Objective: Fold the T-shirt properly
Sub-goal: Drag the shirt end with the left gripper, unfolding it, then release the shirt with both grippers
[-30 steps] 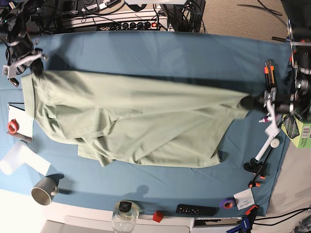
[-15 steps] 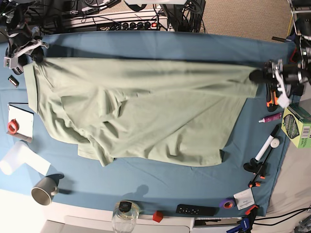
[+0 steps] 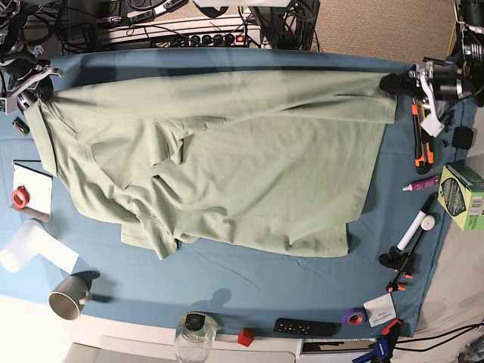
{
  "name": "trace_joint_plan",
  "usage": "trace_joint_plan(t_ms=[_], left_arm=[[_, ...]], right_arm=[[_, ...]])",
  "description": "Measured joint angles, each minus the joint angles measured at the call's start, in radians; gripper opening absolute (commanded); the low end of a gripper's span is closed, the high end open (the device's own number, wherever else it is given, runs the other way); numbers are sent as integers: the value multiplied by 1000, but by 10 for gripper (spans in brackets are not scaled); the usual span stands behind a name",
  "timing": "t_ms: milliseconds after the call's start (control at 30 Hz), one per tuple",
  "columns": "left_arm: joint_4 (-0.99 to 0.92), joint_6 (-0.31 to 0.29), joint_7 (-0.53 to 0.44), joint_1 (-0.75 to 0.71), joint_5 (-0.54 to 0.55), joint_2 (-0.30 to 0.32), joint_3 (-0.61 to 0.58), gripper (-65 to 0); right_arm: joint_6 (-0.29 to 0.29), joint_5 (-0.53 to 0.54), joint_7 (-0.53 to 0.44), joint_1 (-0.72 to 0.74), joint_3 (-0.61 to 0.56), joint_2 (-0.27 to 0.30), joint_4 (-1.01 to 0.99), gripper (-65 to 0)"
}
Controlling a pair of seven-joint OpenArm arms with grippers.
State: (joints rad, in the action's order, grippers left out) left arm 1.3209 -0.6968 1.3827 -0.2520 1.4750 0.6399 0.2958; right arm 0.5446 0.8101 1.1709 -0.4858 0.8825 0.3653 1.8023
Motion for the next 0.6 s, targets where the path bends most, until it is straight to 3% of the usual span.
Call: trace_joint_plan(t_ms=[133, 167, 233, 267, 300, 400, 500, 600], left_arm=[[8, 0, -8, 2, -6, -11, 0, -640], [8, 0, -11, 2, -6, -18, 0, -561], [8, 0, -11, 1, 24, -30, 1, -415], [11, 0, -14, 1, 37, -32, 1, -393], [14, 0, -14, 3, 34, -33, 1, -394], [27, 0, -14, 2, 8, -46, 60, -394], [61, 0, -18, -2, -19, -65, 197, -394], [106, 0, -25, -14, -15, -65, 334, -394]], right_arm=[[0, 0, -4, 1, 0, 0, 0, -650], [5, 0, -4, 0, 0, -2, 0, -650], [37, -2, -10, 1, 0, -16, 0, -457], [41, 2, -15, 1, 0, -29, 1, -384], [40, 5, -13, 1, 0, -43, 1, -354], [42, 84, -1, -2, 0, -73, 0, -354], [115, 110, -41, 1, 0, -87, 1, -354], [146, 164, -41, 1, 0, -116, 1, -354]])
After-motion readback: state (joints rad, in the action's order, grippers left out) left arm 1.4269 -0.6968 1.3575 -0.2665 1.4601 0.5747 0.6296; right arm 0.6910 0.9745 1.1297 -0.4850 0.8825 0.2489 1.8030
